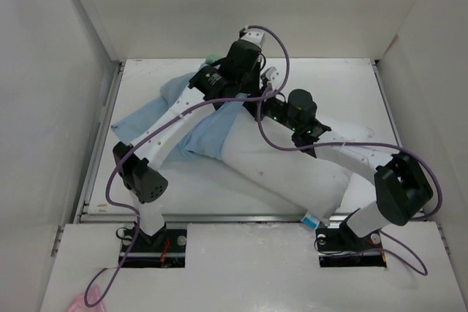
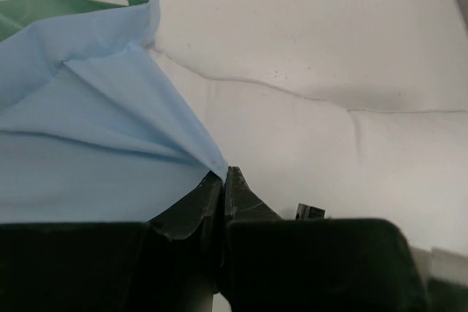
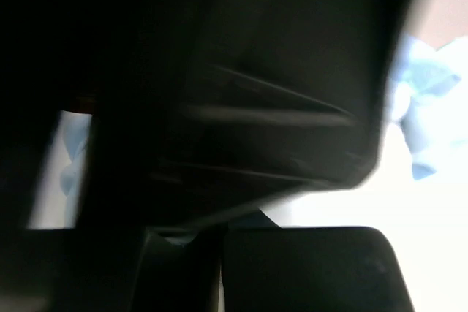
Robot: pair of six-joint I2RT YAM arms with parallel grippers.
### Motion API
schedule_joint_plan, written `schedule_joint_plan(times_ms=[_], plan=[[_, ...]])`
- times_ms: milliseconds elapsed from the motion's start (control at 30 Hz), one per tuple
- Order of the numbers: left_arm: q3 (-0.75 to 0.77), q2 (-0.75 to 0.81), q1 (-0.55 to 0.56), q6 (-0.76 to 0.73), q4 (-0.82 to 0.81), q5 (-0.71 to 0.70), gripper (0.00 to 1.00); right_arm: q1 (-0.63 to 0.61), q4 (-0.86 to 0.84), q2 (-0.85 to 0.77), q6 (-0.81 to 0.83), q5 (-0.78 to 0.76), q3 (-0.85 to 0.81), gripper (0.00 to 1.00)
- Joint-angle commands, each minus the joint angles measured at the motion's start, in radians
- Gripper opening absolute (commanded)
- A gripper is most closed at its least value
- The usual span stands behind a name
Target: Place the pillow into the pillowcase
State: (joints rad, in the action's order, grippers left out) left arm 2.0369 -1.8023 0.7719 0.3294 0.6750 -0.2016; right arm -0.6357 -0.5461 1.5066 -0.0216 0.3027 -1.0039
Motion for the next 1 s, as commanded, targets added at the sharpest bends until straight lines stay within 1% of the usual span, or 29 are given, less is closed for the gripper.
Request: schedule_joint_plan(times_ms=[0, 67, 100, 167, 200, 233, 267, 300, 333, 367, 400, 433, 533, 567, 633, 700, 733, 767, 800, 833, 900, 933, 967], plan=[[-0.05, 0.072, 0.073, 0.017, -0.071, 0.087, 0.0, 0.027, -0.152, 0.009, -0.101, -0.106, 0.054, 0.0], [-0.104, 0.083, 0.073, 0.036, -0.071, 0.041, 0.0, 0.043, -0.164, -0.002, -0.118, -0.126, 0.083, 0.0], [-0.116, 0.092, 0.073, 0.046, -0.071, 0.022, 0.0, 0.065, -0.155, -0.002, -0.127, -0.138, 0.094, 0.04], [-0.126, 0.092, 0.073, 0.046, -0.071, -0.024, 0.0, 0.085, -0.095, -0.011, -0.142, -0.126, 0.103, 0.23], [-0.126, 0.08, 0.061, 0.046, -0.071, -0.024, 0.0, 0.094, -0.066, -0.011, -0.143, -0.126, 0.103, 0.37], [-0.126, 0.08, 0.041, 0.062, -0.071, -0.033, 0.0, 0.106, -0.034, -0.029, -0.143, -0.113, 0.103, 0.48], [-0.135, 0.08, 0.026, 0.062, -0.071, -0.033, 0.0, 0.107, 0.032, -0.07, -0.143, -0.112, 0.103, 0.53], [-0.135, 0.071, 0.015, 0.071, -0.071, -0.033, 0.0, 0.107, 0.063, -0.097, -0.123, -0.112, 0.103, 0.62], [-0.135, 0.07, -0.005, 0.071, -0.071, -0.045, 0.0, 0.107, 0.101, -0.129, -0.1, -0.125, 0.114, 0.66], [-0.144, 0.07, -0.014, 0.08, -0.071, -0.059, 0.0, 0.107, 0.171, -0.194, -0.078, -0.125, 0.114, 0.79], [-0.144, 0.07, -0.023, 0.08, -0.071, -0.07, 0.0, 0.116, 0.21, -0.23, -0.016, -0.125, 0.125, 0.96], [-0.153, 0.083, -0.043, 0.08, -0.071, -0.07, 0.0, 0.116, 0.245, -0.264, 0.017, -0.125, 0.125, 1.0], [-0.164, 0.107, -0.063, 0.08, -0.1, -0.07, 0.0, 0.125, 0.379, -0.376, 0.121, -0.145, 0.125, 1.0], [-0.164, 0.107, -0.077, 0.08, -0.113, -0.07, 0.0, 0.137, 0.409, -0.396, 0.155, -0.108, 0.134, 1.0], [-0.164, 0.129, -0.098, 0.071, -0.123, -0.07, 0.0, 0.137, 0.465, -0.408, 0.198, -0.082, 0.143, 1.0], [-0.164, 0.129, -0.098, 0.062, -0.138, -0.061, 0.0, 0.146, 0.5, -0.395, 0.207, -0.01, 0.143, 1.0], [-0.149, 0.129, -0.108, 0.062, -0.138, -0.061, 0.0, 0.146, 0.537, -0.358, 0.207, 0.009, 0.143, 1.0], [-0.149, 0.129, -0.108, 0.053, -0.138, -0.061, 0.0, 0.146, 0.537, -0.335, 0.207, 0.027, 0.134, 1.0], [-0.135, 0.129, -0.108, 0.043, -0.138, -0.061, 0.0, 0.146, 0.537, -0.309, 0.207, 0.067, 0.134, 1.0], [-0.121, 0.129, -0.108, 0.043, -0.138, -0.061, 0.0, 0.146, 0.528, -0.246, 0.222, 0.106, 0.134, 1.0], [-0.104, 0.12, -0.108, 0.031, -0.138, -0.05, 0.0, 0.146, 0.5, -0.168, 0.236, 0.139, 0.134, 1.0], [-0.093, 0.12, -0.108, 0.031, -0.129, -0.05, 0.0, 0.136, 0.5, -0.122, 0.236, 0.172, 0.104, 0.97], [-0.072, 0.107, -0.108, 0.031, -0.129, -0.05, 0.0, 0.136, 0.461, -0.024, 0.236, 0.188, 0.088, 0.86]])
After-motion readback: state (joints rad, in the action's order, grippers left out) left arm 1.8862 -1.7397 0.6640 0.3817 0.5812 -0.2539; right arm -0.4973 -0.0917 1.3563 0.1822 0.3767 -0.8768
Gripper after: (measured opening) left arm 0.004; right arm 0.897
